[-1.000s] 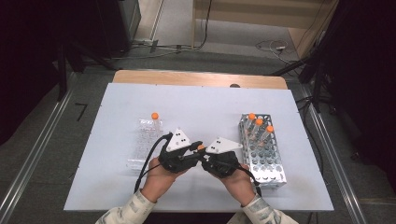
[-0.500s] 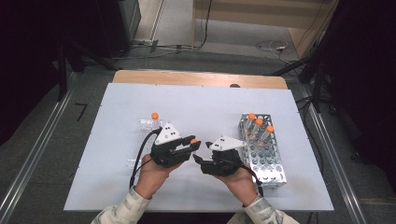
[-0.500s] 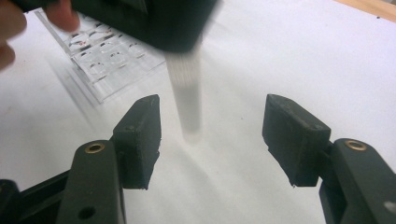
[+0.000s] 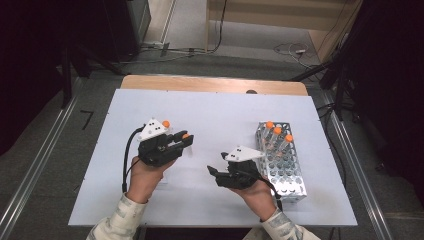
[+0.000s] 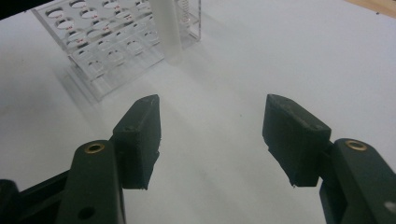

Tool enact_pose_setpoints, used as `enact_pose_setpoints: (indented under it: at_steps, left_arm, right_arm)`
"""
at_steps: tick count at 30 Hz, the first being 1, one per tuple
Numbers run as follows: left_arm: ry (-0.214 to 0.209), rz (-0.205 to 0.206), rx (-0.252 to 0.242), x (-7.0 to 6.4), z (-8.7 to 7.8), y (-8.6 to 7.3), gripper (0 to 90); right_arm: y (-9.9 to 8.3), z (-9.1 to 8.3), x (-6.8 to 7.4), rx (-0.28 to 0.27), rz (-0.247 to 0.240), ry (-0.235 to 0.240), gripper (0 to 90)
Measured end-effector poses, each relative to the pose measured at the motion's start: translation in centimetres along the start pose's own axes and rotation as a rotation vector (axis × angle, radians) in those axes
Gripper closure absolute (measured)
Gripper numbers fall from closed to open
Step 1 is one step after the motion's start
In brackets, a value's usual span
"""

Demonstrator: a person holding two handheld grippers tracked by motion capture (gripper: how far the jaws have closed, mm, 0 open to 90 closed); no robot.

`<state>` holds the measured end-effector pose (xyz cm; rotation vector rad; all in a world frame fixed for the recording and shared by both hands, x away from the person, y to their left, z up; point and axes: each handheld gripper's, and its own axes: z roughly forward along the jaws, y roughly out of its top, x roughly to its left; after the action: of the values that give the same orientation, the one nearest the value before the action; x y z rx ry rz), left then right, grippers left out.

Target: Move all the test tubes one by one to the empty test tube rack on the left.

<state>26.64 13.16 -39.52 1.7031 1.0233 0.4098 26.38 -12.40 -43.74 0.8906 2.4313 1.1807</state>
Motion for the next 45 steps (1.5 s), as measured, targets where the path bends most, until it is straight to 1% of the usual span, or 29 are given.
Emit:
enact_pose_setpoints:
  at_steps: [7, 15, 18, 22, 25, 29, 32, 35, 40, 45]
  left_arm:
    - [0.016, -0.019, -0.024, 0.8, -0.8, 0.4, 69.4]
    - [0.062, -0.029, -0.042, 1.6, -1.3, 0.6, 69.3]
    - [0.085, -0.036, -0.051, 2.2, -1.6, 0.7, 69.4]
    - [0.113, -0.062, -0.076, 3.2, -2.2, 0.8, 69.3]
    - [0.130, -0.071, -0.091, 3.7, -2.7, 1.0, 69.4]
    - [0.157, -0.069, -0.107, 4.1, -3.2, 1.2, 69.4]
    - [0.177, -0.065, -0.103, 4.4, -3.2, 1.2, 69.4]
    - [0.182, -0.073, -0.100, 4.7, -3.0, 1.2, 69.4]
    - [0.202, -0.071, -0.085, 4.9, -2.5, 1.0, 69.4]
    - [0.200, -0.080, -0.073, 5.3, -2.0, 0.7, 69.3]
  right_arm:
    - [-0.1, 0.0, -0.1, 0.000, 0.000, -0.002, 35.3]
    - [-0.1, 0.0, 0.1, -0.001, -0.005, 0.000, 35.3]
    - [-0.1, 0.0, 0.1, -0.001, -0.005, 0.000, 35.4]
    - [-0.1, 0.0, 0.2, -0.002, -0.006, 0.003, 35.4]
    - [-0.1, 0.0, 0.2, -0.004, -0.006, 0.003, 35.4]
    - [-0.1, -0.1, 0.1, -0.006, -0.008, 0.002, 35.4]
    - [-0.1, 0.0, 0.2, -0.006, -0.007, 0.001, 35.3]
    - [-0.1, -0.1, 0.2, -0.007, -0.007, 0.002, 35.0]
    - [-0.1, -0.1, 0.1, -0.008, 0.003, 0.001, 34.6]
    - [-0.1, -0.2, 0.2, -0.010, 0.009, 0.000, 34.5]
